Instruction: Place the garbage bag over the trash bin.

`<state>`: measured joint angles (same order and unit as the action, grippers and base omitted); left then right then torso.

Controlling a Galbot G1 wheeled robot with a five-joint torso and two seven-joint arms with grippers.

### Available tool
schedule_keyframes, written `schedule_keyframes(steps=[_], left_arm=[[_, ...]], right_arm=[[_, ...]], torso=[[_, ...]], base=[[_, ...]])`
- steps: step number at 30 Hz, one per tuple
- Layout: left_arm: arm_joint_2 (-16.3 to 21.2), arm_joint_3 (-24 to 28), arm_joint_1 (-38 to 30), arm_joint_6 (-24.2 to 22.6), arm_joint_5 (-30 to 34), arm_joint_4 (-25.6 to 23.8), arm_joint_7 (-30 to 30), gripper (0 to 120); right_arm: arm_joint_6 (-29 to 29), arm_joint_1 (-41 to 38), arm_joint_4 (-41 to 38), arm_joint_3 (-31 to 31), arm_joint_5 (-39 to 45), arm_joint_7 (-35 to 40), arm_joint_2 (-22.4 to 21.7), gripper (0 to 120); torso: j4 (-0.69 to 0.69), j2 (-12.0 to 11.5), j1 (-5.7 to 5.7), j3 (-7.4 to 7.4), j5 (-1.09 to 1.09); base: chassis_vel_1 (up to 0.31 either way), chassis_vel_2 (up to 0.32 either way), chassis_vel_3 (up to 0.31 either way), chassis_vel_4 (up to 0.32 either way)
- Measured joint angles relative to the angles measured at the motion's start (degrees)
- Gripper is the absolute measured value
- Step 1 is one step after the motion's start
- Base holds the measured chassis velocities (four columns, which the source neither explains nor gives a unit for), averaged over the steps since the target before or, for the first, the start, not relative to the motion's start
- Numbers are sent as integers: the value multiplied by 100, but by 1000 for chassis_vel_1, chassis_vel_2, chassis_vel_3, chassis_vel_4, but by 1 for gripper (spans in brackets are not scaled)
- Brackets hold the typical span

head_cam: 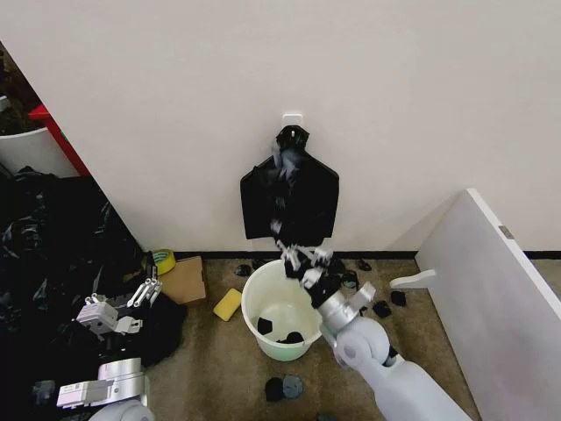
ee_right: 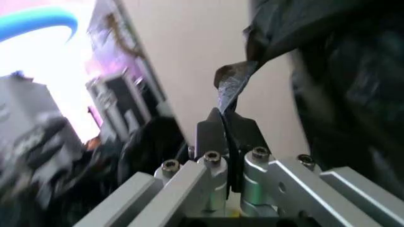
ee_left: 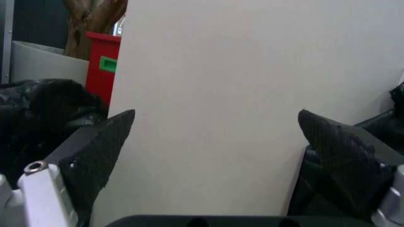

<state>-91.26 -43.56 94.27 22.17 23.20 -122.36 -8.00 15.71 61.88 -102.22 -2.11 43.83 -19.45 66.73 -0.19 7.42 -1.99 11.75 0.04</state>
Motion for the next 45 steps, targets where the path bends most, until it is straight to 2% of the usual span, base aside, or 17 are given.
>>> schedule_keyframes(steps=[10, 23, 28, 35, 38, 42, 43, 45], left_arm=[[87, -64, -19, -1, 45, 13, 27, 100], [77, -69, -7, -2, 48, 4, 29, 100], [50, -68, 9, -1, 42, -32, 29, 100], [30, -79, 11, -1, 37, -38, 29, 100], [20, -79, 4, -1, 26, -39, 29, 100], [4, -70, -13, -1, 12, -29, 29, 100], [4, -70, -13, -1, 12, -29, 29, 100], [3, -69, -13, -1, 10, -28, 29, 100]], right_arm=[[561, 7, 856, 180, -551, -1754, 26, 0], [835, -105, 1608, 515, -914, -3134, 114, 0], [924, -179, 1818, 598, -988, -3260, 147, 0], [1096, -227, 1814, 674, -876, -2897, 167, 0], [1236, -179, 1607, 638, -1045, -2047, 75, 0], [1238, 56, 1025, 586, -1382, -605, -115, 18], [1238, 56, 1025, 586, -1382, -605, -115, 18], [1070, 240, 698, 609, -1831, 162, -224, 26]], torso=[[0, 0, 0, 0, 0], [0, 0, 0, 0, 0], [0, 0, 0, 1, 0], [0, 0, 0, 1, 1], [0, 0, 0, 1, -1], [0, 0, 0, 0, 0], [0, 0, 0, 0, 0], [1, 0, 0, 1, 1]], base=[[0, 0, 0, 0], [0, 0, 0, 0], [0, 0, 0, 0], [0, 0, 0, 0], [0, 0, 0, 0], [0, 0, 0, 0], [0, 0, 0, 0], [0, 0, 0, 0]])
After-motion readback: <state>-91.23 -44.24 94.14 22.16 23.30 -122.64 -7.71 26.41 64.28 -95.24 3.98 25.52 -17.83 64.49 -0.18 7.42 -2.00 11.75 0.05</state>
